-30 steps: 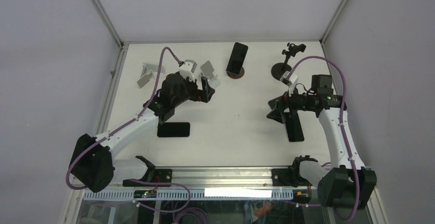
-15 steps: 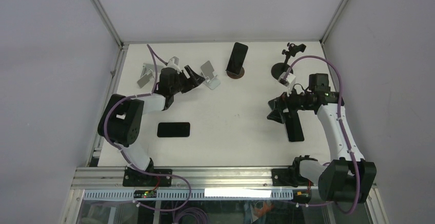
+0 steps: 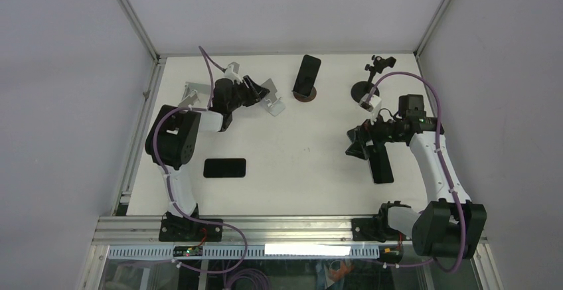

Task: Place the phone on the phone stand
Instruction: Move the phone stand to the center of the board.

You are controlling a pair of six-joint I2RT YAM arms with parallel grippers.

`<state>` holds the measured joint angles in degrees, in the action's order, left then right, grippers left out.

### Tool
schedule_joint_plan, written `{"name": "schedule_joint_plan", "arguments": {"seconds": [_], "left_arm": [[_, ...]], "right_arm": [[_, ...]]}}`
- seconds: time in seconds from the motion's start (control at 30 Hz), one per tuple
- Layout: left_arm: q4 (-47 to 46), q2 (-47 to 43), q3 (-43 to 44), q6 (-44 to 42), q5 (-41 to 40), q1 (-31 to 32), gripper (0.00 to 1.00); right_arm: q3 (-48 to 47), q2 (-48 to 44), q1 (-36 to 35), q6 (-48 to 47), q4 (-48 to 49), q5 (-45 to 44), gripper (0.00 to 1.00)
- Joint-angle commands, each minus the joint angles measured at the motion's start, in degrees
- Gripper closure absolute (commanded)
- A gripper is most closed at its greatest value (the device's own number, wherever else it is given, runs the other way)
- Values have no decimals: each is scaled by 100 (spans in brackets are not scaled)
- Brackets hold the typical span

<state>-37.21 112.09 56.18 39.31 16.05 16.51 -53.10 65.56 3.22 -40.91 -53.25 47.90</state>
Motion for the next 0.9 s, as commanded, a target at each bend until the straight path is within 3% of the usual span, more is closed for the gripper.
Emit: {"name": "schedule_joint_plan", "arguments": {"seconds": [0.0,0.1,0.2,0.47,0.7,0.87], "left_arm": [[-445,260,495,-330,302,27,64],[-398,350,595,-428,473,30,86],[-331,252,558,-640,624,32,100],[-346,-543,-154,-1302,1231,27,100],[-571,-1349,-1036,-1060,2131,48,100],[-516,-1835,-1600,-1071,2287,311,100]], "right_arm": [[-210,48,-6,-111,33,-35,1],[-210,43,-6,-115,43,-52,1],[-201,-4,-6,-104,49,-82,1],[-174,-4,-6,-66,102,-47,1],[-157,9,42,-26,139,8,1],[-131,44,47,-31,174,13,1]]}}
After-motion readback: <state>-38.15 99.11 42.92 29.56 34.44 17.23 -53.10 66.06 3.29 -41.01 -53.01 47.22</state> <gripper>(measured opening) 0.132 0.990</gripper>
